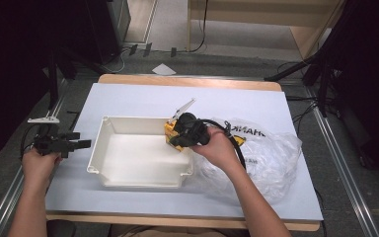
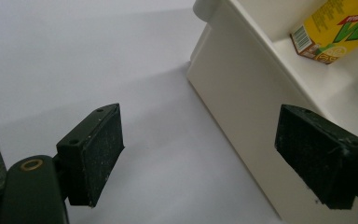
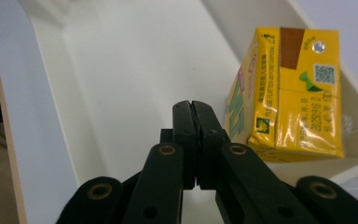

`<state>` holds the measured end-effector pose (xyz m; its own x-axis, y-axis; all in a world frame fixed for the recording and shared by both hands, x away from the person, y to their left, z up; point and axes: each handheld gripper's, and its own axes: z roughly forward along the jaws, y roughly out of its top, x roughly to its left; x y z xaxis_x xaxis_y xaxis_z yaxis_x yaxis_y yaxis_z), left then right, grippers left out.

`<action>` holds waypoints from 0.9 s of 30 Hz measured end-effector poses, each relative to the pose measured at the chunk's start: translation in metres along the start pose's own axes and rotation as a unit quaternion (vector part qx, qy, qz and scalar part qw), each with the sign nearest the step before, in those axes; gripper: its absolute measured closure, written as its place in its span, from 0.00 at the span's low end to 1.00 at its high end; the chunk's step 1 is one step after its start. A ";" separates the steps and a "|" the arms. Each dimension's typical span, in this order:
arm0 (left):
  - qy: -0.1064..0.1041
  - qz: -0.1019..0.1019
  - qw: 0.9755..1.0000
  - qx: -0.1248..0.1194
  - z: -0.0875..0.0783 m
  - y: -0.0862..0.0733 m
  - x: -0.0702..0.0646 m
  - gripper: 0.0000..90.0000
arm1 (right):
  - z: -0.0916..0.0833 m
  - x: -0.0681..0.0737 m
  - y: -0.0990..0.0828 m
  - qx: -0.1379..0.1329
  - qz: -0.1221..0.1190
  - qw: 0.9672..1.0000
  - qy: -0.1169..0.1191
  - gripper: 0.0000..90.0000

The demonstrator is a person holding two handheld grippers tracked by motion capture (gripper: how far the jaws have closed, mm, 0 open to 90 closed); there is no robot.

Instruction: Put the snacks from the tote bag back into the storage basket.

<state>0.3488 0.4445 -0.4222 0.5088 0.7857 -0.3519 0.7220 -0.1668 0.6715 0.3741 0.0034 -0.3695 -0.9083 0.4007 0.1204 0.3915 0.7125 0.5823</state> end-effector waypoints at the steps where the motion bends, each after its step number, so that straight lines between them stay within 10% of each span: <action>1: 0.000 0.001 1.000 0.001 0.000 0.000 0.000 0.18 | 0.002 -0.002 -0.002 0.002 0.006 1.000 0.007 1.00; 27: 0.002 0.000 1.000 0.003 0.001 -0.001 0.001 0.18 | 0.020 -0.016 -0.011 0.038 0.034 0.999 -0.002 1.00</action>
<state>0.3492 0.4443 -0.4236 0.5063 0.7884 -0.3493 0.7249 -0.1696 0.6677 0.3874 0.0003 -0.3940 -0.8787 0.4519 0.1539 0.4622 0.7250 0.5106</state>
